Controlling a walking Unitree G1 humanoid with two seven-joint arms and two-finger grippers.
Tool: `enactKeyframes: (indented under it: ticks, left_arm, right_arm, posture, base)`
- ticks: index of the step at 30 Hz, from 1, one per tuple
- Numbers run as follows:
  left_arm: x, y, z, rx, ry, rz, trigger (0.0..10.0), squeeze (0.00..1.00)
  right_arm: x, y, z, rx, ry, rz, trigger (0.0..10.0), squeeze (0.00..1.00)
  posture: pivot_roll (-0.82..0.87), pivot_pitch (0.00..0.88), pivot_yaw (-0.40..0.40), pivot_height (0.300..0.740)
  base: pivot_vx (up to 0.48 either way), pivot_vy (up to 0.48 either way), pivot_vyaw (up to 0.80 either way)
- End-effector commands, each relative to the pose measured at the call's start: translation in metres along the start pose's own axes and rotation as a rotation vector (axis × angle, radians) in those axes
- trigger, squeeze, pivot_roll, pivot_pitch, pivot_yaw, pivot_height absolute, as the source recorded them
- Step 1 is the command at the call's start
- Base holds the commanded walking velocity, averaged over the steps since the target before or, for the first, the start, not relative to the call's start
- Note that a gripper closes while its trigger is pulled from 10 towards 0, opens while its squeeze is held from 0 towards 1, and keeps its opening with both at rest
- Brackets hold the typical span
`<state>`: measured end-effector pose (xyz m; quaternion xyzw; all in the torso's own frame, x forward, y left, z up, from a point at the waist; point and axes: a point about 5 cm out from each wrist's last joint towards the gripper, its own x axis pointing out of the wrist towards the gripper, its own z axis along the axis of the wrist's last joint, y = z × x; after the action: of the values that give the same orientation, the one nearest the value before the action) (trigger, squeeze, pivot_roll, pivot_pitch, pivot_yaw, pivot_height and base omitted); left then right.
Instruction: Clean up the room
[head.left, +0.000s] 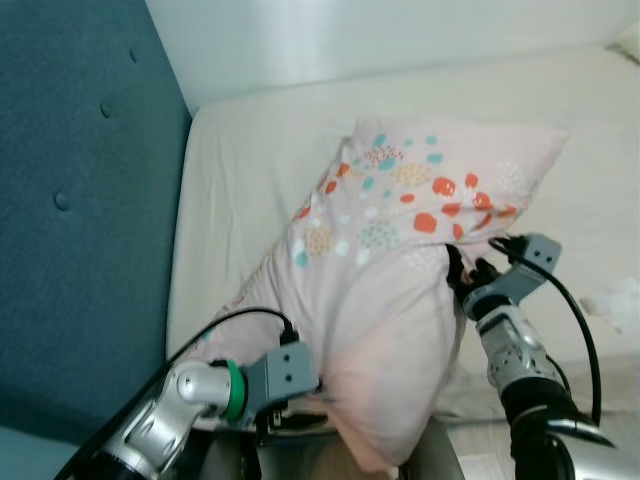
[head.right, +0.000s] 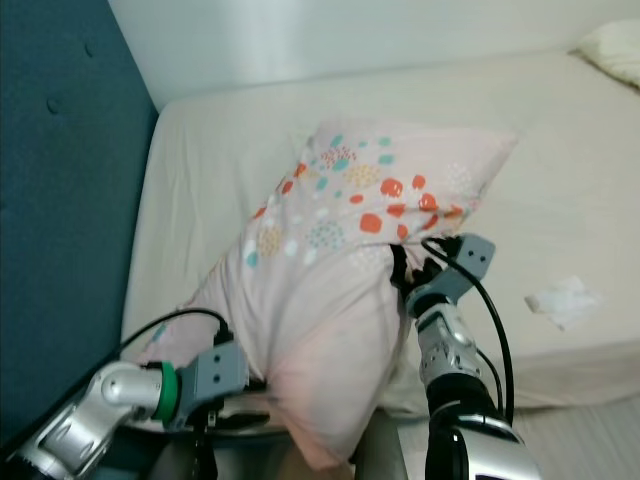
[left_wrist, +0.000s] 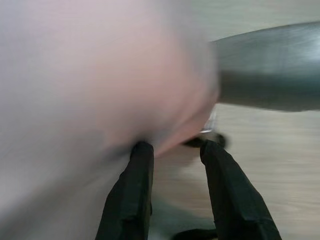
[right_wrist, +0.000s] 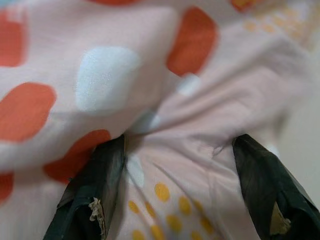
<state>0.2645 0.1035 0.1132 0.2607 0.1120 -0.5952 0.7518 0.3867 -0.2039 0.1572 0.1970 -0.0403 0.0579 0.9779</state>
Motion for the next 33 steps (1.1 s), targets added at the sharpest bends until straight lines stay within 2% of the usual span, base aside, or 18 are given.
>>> enactKeyframes:
  ticks: [1,2,3,5,7,10,11,13,14,16,17,23,27,30,32,33]
  left_arm:
    - [-0.002,-0.01,-0.002,-0.045,0.004,-0.028,10.0,0.0]
    - [-0.003,-0.01,-0.002,-0.061,0.003,-0.018,10.0,0.0]
    - [-0.005,-0.008,-0.003,-0.084,0.0,0.013,10.0,0.0]
    - [-0.006,-0.007,-0.003,-0.091,-0.001,0.028,10.0,0.0]
    - [-0.007,-0.001,0.0,-0.111,-0.013,0.062,10.0,0.0]
    - [-0.012,0.009,0.012,-0.149,-0.036,0.135,10.0,0.0]
    - [-0.012,0.009,0.012,-0.149,-0.036,0.135,10.0,0.0]
    - [-0.012,0.019,0.017,-0.15,-0.051,0.187,10.0,0.0]
    - [-0.012,0.023,0.02,-0.154,-0.055,0.213,10.0,0.0]
    - [-0.013,0.026,0.022,-0.157,-0.056,0.226,10.0,0.0]
    - [-0.013,0.027,0.024,-0.162,-0.054,0.237,10.0,0.0]
    - [-0.011,0.028,0.024,-0.17,-0.044,0.25,10.0,0.0]
    - [-0.01,0.027,0.023,-0.174,-0.039,0.254,10.0,0.0]
    - [-0.012,0.034,0.029,-0.164,-0.055,0.299,10.0,0.0]
    - [-0.012,0.036,0.03,-0.164,-0.059,0.308,10.0,0.0]
    - [-0.014,0.045,0.034,-0.172,-0.073,0.351,10.0,0.0]
  right_arm:
    - [0.006,0.025,-0.015,-0.038,0.101,0.154,10.0,0.0]
    - [0.008,0.032,-0.016,-0.079,0.128,0.19,10.0,0.0]
    - [0.013,0.042,-0.015,-0.159,0.148,0.231,10.0,0.0]
    - [0.015,0.046,-0.013,-0.192,0.147,0.243,10.0,0.0]
    - [0.019,0.052,-0.004,-0.225,0.113,0.261,10.0,0.0]
    - [0.03,0.064,0.024,-0.29,0.011,0.284,10.0,0.0]
    - [0.03,0.064,0.024,-0.29,0.011,0.284,10.0,0.0]
    - [0.035,0.068,0.047,-0.292,-0.076,0.29,10.0,0.0]
    - [0.037,0.067,0.057,-0.275,-0.103,0.285,7.1,0.0]
    - [0.038,0.067,0.063,-0.261,-0.115,0.281,7.1,0.0]
    - [0.039,0.064,0.063,-0.216,-0.108,0.264,0.0,0.0]
    - [0.031,0.046,0.037,-0.011,-0.056,0.162,0.0,0.0]
    - [0.029,0.04,0.031,0.035,-0.044,0.119,0.0,0.0]
    - [0.025,0.032,0.022,0.168,-0.044,0.053,0.0,0.0]
    - [0.025,0.031,0.02,0.192,-0.046,0.041,0.0,0.0]
    - [0.021,0.027,0.013,0.263,-0.058,0.005,10.0,0.0]
  posture:
    - [-0.05,0.21,0.163,0.596]
    - [-0.04,0.207,0.16,0.596]
    - [-0.03,0.206,0.152,0.596]
    - [-0.03,0.206,0.152,0.596]
    - [-0.03,0.206,0.148,0.596]
    - [-0.03,0.204,0.144,0.596]
    - [-0.03,0.204,0.144,0.596]
    - [-0.04,0.201,0.141,0.596]
    - [-0.05,0.199,0.14,0.596]
    - [-0.05,0.199,0.14,0.596]
    - [-0.05,0.197,0.135,0.596]
    - [-0.06,0.195,0.136,0.596]
    - [-0.06,0.194,0.138,0.596]
    - [-0.06,0.19,0.132,0.596]
    - [-0.06,0.19,0.132,0.596]
    - [-0.06,0.189,0.127,0.596]
  base:
    - [0.0,0.0,0.0]
    - [0.0,0.0,0.0]
    - [0.0,0.0,0.0]
    - [0.0,0.0,0.0]
    - [0.0,0.0,0.0]
    - [0.0,0.0,0.0]
    - [0.0,0.0,0.0]
    - [0.0,0.0,0.0]
    - [0.0,0.0,0.0]
    - [0.0,0.0,0.0]
    - [0.0,0.0,0.0]
    - [0.0,0.0,0.0]
    - [0.0,0.0,0.0]
    - [0.0,0.0,0.0]
    - [0.0,0.0,0.0]
    - [0.0,0.0,0.0]
